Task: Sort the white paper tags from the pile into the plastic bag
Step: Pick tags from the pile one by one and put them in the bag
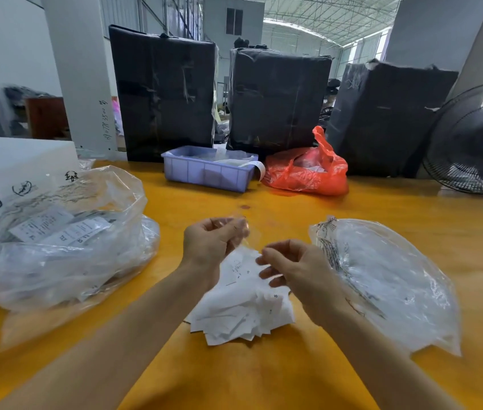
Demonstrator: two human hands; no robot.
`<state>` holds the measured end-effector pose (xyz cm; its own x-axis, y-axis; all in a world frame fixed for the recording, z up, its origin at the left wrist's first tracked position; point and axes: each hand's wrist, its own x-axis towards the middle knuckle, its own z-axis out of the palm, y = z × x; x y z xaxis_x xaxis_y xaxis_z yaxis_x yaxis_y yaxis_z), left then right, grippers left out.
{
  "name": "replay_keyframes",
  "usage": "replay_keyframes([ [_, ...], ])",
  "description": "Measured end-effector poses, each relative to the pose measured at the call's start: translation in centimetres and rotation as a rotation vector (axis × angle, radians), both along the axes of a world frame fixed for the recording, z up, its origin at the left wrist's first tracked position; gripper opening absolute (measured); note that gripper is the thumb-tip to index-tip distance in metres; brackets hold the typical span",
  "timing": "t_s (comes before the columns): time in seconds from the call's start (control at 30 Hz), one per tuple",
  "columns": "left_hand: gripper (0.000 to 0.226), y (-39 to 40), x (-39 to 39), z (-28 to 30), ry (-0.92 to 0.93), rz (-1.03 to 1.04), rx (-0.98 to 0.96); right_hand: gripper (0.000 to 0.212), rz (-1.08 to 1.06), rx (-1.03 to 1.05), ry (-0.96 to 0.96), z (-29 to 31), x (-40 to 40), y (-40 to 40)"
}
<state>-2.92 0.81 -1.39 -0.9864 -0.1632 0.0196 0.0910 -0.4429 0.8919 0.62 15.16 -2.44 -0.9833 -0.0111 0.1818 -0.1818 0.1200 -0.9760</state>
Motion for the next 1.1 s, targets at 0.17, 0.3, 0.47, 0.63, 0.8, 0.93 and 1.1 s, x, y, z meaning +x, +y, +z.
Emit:
replay_keyframes([
  [0.17, 0.007, -2.4, -1.3, 0.0, 0.072, 0.168, -0.220, 0.012, -0.048, 0.627, 0.493, -1.1, -0.2, 0.0],
  [0.3, 0.010, -2.7, -1.8, -0.7, 0.048, 0.211, -0.341, 0.044, 0.267, 1.025, 0.478, -2.1, -0.7, -0.8],
  [0.47, 0.021, -2.3, -1.7, -0.7, 0.026, 0.170, -0.387, 0.023, 0.253, 1.059, 0.492, -1.6, -0.9, 0.3],
  [0.63, 0.022, -2.3, -1.3, -0.6, 0.031, 0.121, -0.382, 0.030, 0.289, 1.196, 0.493, -1.6, -0.9, 0.7],
  [0.8, 0.019, -2.4, -1.2, -0.3, 0.043, 0.090, -0.353, 0.021, 0.195, 1.072, 0.564, -1.5, -0.6, 0.6],
  [0.93, 0.011, -2.5, -1.0, -0.1, 0.065, 0.073, -0.317, 0.014, -0.010, 0.383, 0.161, -0.3, -1.0, 1.6],
  [1.1, 0.006, -2.4, -0.7, -0.2, 0.032, -0.012, -0.434, 0.011, 0.042, -0.257, -0.253, 0.4, -1.2, 2.2],
])
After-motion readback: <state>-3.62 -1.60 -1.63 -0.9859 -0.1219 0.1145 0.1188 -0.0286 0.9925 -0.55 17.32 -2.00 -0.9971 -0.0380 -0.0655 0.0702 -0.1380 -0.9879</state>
